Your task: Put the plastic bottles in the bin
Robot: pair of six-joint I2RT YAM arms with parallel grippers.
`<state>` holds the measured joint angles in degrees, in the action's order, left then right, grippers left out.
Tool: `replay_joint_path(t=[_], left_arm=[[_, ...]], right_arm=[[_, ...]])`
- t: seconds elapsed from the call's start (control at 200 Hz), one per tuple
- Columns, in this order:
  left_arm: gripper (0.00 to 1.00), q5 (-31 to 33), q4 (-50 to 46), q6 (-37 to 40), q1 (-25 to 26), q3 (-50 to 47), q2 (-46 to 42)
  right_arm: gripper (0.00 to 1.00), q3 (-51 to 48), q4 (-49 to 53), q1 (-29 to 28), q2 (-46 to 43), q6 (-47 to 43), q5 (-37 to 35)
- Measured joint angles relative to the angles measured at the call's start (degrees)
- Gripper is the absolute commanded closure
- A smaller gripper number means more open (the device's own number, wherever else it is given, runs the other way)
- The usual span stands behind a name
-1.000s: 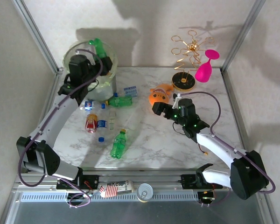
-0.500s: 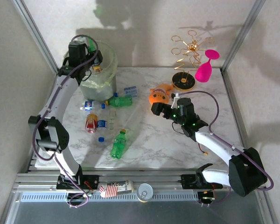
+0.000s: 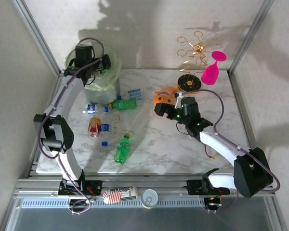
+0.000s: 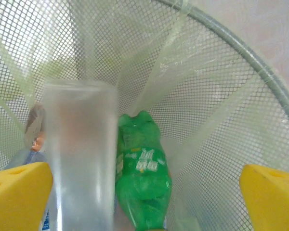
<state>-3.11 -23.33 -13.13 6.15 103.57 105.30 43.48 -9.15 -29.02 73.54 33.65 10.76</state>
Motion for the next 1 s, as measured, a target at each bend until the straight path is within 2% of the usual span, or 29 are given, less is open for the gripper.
replay_joint_path(t=[0.215, 0.406, 0.731, 1.002], left_arm=[[0.01, 0.0, 2.69, -0.2, 0.28, -2.6, -7.43], [0.0, -0.02, 9.05, -1.29, 2.34, -8.13, -16.2], [0.0, 1.9, 22.4, -9.79, 7.89, -32.72, -30.6], [0.0, 2.97, 23.21, -13.4, 14.58, -46.66, -40.85]], right_arm=[[0.01, 0.35, -0.37, -0.02, 2.01, 0.0, -0.07], [0.01, 0.17, -3.65, -1.33, 1.99, -0.07, -2.32], [0.01, -3.17, -8.26, -3.78, 1.64, -1.09, -6.14], [0.01, -5.14, -9.57, -5.38, 1.53, -1.66, -6.75]])
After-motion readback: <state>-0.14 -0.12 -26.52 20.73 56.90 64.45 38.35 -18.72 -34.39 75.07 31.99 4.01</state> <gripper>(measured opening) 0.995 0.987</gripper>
